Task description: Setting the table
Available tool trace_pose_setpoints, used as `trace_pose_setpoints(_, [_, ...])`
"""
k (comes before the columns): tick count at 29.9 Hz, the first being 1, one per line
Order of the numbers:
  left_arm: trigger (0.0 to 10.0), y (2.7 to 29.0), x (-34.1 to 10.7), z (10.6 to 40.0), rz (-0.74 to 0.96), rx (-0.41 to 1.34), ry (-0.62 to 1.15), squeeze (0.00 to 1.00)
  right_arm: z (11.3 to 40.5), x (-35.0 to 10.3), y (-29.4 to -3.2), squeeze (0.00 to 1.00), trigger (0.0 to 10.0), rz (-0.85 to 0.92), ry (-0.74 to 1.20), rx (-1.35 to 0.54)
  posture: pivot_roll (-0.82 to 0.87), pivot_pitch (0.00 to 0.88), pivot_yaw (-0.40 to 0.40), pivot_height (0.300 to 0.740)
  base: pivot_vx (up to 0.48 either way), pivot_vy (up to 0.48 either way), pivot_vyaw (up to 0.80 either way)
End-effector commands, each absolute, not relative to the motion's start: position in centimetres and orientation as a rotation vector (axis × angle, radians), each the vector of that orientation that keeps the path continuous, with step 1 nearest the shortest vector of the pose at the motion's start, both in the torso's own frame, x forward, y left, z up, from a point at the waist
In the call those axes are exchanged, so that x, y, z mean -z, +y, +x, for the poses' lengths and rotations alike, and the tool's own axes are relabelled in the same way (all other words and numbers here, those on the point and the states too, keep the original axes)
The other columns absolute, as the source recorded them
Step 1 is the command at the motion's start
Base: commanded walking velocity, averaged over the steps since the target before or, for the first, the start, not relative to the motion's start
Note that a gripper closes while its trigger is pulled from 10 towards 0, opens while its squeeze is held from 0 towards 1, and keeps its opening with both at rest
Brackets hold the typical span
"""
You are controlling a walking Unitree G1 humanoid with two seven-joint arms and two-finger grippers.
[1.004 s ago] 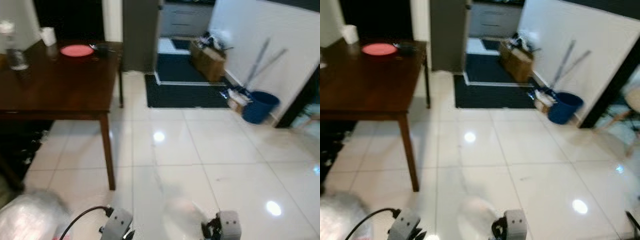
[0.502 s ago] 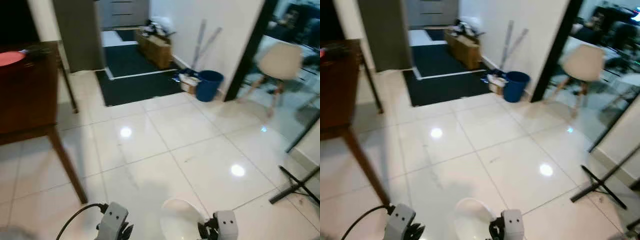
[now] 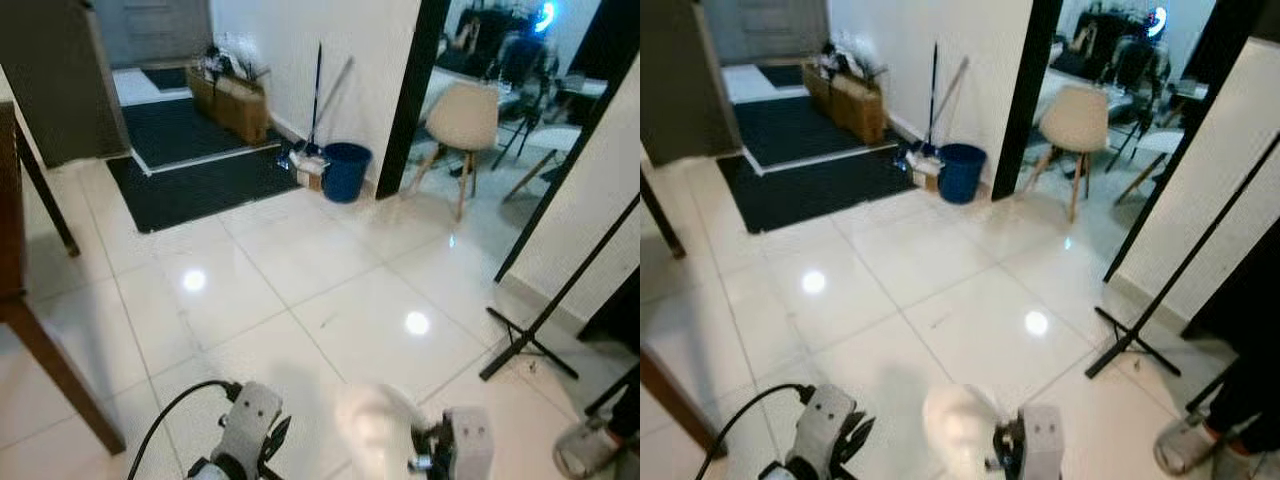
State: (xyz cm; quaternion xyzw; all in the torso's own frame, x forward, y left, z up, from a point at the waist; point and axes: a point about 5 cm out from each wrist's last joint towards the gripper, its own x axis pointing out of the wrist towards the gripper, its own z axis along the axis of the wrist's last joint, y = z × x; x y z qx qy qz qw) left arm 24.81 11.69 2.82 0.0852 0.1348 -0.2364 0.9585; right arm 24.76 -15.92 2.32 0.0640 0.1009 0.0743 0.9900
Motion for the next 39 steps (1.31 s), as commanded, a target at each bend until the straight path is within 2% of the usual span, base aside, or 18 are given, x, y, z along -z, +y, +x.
trace_pose_setpoints(1, [10.0, 11.47, -2.67, 24.83, 0.172, 0.479, 0.282, 0.0, 24.13, -1.66, -15.87, 0.0, 10.0, 0.135, 0.237, -0.156, 0.02, 0.058, 0.039, 0.74, 0.48, 0.0, 0.0])
trace_pose_setpoints(39, [10.0, 11.32, -2.19, 24.89, 0.155, 0.477, 0.293, 0.0, 23.82, -1.82, -16.13, 0.0, 10.0, 0.119, 0.234, -0.158, 0.01, 0.055, 0.046, 0.74, 0.48, 0.0, 0.0])
